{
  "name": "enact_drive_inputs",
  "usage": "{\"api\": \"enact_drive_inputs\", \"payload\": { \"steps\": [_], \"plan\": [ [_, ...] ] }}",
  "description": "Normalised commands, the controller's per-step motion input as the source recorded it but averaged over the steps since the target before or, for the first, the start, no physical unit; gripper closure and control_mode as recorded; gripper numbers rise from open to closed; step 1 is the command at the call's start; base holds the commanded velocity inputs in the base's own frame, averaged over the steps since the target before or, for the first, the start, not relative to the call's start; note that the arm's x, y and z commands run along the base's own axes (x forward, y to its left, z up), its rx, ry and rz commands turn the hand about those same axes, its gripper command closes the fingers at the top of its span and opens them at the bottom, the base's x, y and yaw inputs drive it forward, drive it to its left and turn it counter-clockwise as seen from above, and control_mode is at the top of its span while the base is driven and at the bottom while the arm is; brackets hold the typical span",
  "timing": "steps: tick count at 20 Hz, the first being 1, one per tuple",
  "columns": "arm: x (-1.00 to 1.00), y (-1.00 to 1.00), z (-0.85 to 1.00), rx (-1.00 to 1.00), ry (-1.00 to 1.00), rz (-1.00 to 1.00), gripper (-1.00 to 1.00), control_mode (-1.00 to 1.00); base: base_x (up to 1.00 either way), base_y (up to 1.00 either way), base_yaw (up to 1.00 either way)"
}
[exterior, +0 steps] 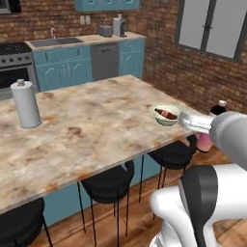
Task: Open the fridge, grab two sodas, and place both sodas inside the bowl with ice on the dining counter.
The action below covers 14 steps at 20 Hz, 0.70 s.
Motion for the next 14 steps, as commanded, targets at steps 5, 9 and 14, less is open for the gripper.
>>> {"api": "enact_drive_inputs", "payload": {
  "steps": [5,9,14],
  "plan": [
    [0.0,0.0,0.0,0.0,0.0,0.0,1.0,1.0,0.66,-0.53,0.41],
    [0.0,0.0,0.0,0.0,0.0,0.0,1.0,1.0,0.64,-0.57,0.41],
    [0.0,0.0,0.0,0.0,0.0,0.0,1.0,1.0,0.51,-0.77,0.33]
  ]
}}
